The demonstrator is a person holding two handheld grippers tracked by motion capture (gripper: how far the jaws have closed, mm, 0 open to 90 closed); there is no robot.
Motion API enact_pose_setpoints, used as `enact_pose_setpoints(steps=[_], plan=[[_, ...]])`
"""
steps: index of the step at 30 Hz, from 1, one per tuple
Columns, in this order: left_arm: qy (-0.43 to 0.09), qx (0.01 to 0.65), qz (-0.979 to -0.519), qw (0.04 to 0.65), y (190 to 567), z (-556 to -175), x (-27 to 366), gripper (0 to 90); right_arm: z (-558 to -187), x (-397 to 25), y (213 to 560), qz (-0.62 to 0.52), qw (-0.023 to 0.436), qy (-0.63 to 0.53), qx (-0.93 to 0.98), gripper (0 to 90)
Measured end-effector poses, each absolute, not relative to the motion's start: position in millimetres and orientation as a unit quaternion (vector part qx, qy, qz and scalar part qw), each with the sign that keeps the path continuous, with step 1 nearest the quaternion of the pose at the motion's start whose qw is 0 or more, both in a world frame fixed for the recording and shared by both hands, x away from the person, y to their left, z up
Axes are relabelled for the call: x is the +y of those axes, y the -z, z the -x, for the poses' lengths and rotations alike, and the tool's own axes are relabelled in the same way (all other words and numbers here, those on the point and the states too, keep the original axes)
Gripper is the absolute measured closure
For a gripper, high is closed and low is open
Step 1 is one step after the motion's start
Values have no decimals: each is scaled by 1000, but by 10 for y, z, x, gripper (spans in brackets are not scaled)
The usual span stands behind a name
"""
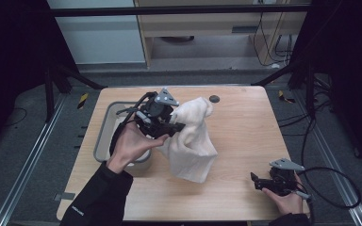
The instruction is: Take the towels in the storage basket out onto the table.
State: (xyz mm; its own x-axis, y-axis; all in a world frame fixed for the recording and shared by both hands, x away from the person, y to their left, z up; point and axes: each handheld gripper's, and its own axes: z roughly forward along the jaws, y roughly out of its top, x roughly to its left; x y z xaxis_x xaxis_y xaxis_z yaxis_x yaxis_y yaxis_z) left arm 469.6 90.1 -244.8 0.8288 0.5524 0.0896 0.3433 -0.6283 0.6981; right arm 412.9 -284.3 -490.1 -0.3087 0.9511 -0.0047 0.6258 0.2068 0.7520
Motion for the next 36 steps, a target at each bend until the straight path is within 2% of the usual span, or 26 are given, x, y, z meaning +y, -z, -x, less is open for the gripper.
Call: enact_pose_setpoints(steps=[16, 36], plan=[[-131, 242, -901, 336, 2872, -4860, 588, 686, -4125, -2841, 4901, -533, 247, -331, 739, 78], [-116, 256, -905, 318, 3482, -5055, 415, 657, -4127, -2833, 4914, -530, 249, -326, 742, 77]])
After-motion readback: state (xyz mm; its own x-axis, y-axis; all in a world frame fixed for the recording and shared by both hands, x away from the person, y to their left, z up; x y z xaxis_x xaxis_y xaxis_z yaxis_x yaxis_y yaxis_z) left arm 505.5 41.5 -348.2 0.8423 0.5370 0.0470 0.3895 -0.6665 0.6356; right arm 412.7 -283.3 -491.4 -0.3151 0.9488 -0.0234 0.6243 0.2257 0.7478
